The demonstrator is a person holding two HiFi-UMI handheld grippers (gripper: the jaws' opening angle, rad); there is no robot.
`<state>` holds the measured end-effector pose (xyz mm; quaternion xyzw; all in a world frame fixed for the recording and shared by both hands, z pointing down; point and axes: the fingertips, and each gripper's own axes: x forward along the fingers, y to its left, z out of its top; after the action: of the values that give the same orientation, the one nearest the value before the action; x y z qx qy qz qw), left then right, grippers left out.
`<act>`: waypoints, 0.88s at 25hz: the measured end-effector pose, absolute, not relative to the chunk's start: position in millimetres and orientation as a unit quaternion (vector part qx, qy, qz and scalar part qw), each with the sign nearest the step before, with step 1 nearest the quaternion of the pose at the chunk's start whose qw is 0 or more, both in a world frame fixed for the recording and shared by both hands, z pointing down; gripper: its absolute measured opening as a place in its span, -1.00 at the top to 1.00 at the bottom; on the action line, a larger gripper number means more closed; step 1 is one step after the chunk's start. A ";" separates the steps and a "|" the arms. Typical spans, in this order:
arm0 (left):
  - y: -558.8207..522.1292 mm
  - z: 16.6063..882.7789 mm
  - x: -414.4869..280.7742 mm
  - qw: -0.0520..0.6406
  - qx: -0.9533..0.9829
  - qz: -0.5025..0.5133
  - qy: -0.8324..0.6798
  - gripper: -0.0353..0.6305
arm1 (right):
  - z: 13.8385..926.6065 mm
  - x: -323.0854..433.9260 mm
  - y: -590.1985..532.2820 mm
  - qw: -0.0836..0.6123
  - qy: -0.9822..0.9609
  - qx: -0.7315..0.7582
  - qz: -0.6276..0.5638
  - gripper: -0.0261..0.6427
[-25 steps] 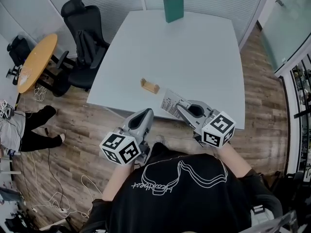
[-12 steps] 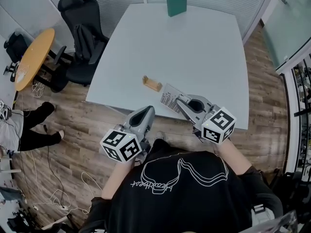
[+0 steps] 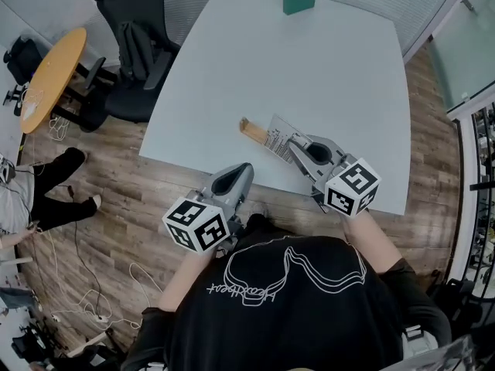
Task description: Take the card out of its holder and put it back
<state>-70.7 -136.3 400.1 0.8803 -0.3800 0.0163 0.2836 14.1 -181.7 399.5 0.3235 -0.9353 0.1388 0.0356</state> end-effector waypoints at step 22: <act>-192.4 462.7 -116.5 0.341 0.852 0.047 -0.394 0.86 | 456.1 -35.5 -284.4 0.072 -0.937 0.316 0.134 0.85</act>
<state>-116.5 -192.4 462.7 0.8524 -0.3938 0.0472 0.3406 -35.5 -284.4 456.1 0.3156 -0.9367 0.1338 0.0721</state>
